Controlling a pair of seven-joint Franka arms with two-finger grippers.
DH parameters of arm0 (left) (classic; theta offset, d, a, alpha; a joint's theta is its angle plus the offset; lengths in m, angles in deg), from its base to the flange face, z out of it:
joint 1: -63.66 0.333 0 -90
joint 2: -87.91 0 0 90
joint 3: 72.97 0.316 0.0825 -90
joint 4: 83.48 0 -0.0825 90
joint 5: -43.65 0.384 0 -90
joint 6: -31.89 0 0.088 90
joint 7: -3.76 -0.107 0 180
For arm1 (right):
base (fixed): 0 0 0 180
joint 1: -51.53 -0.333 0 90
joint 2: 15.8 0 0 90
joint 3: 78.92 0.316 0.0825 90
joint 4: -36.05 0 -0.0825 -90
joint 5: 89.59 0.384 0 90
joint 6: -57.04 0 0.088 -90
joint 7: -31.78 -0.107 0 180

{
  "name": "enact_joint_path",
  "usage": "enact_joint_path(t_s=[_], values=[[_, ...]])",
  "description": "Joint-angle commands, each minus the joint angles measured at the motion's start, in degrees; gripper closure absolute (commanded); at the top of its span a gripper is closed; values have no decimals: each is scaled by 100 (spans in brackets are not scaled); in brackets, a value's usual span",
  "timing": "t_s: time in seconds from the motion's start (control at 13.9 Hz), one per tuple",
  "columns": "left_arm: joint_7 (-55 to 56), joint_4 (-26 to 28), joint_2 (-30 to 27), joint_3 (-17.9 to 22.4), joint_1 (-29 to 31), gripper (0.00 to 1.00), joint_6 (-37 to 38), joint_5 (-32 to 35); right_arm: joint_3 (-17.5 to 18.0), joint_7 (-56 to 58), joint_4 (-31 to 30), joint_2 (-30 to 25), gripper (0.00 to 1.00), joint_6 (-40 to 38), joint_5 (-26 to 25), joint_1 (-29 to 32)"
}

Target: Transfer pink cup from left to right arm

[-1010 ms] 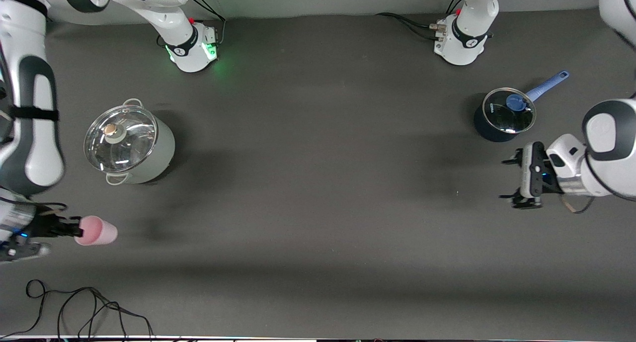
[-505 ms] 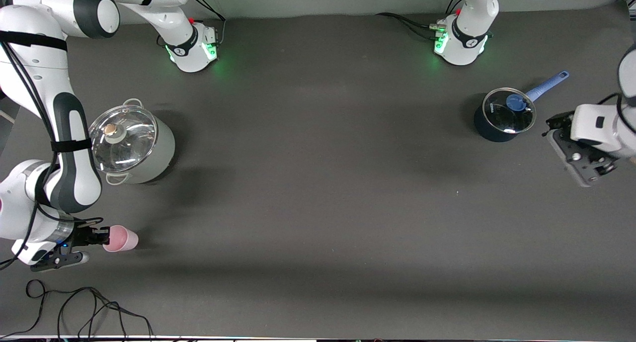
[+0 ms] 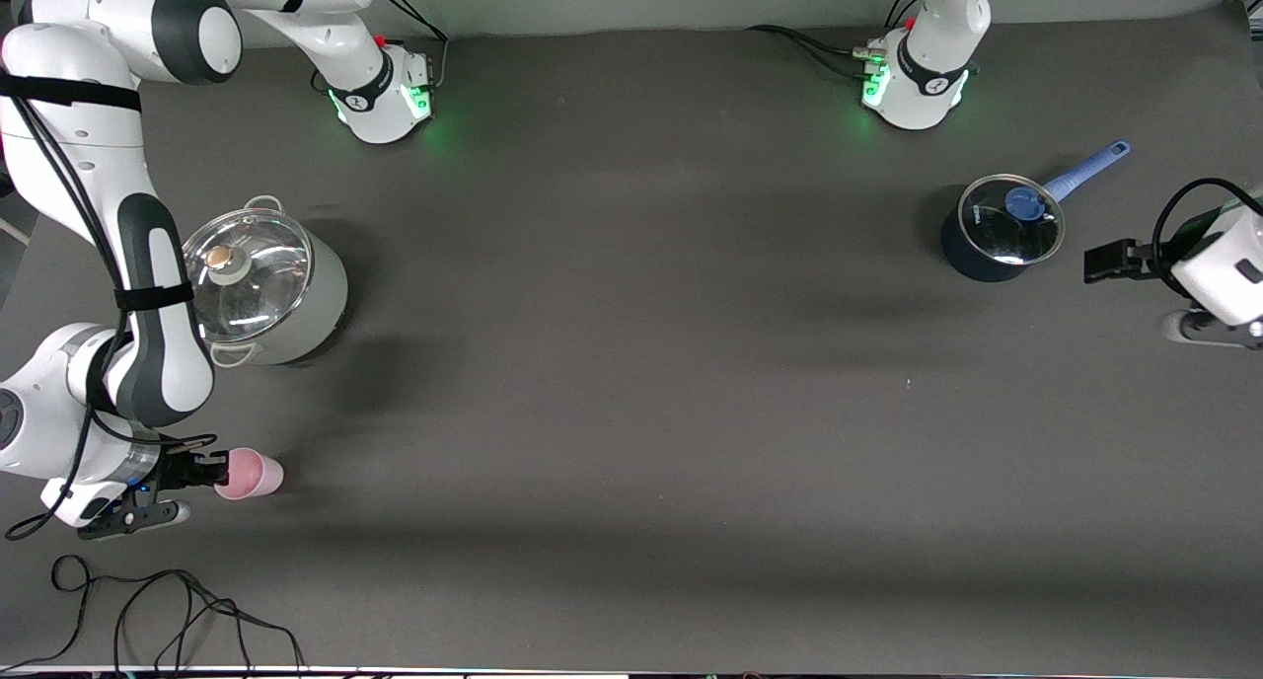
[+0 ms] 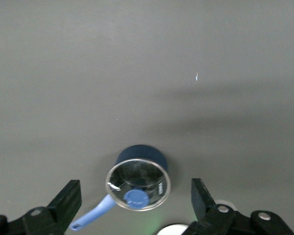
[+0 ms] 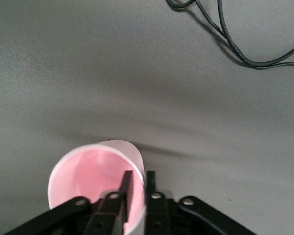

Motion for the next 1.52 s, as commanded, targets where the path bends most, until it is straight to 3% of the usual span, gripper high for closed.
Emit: enact_joint_path(t_s=[0.0,0.22,0.51,0.79,1.01,1.23,1.3,1.37,1.44], values=[[445,-413,171,15,-30,0,104,75,-18,161,53,4,1,26,94,-11],[454,-765,207,-2,-118,0,78,57,-27,161,44,-57,1,-9,85,-20],[533,-389,40,-125,-153,0,-370,-215,-70,161,70,-311,0,-465,-2,-37],[533,506,-478,-134,-179,0,-774,-233,-62,73,88,-1258,0,-1720,-406,-64],[533,1043,-794,-143,-346,0,-941,-242,-71,29,88,-2032,0,-2599,-416,-213],[481,1063,-822,-125,-399,0,-986,-259,-62,-382,62,-2692,0,-3478,-416,-301],[454,1062,-848,-38,-573,0,-995,-259,-45,-463,36,-2868,0,-3664,-407,-310],[463,1071,-857,354,-1027,0,-1003,-259,-44,-472,9,-3009,0,-3814,-407,-371],[463,1071,-866,1019,-1676,0,-1003,-259,-79,-481,-69,-3175,0,-3928,-407,-485]])
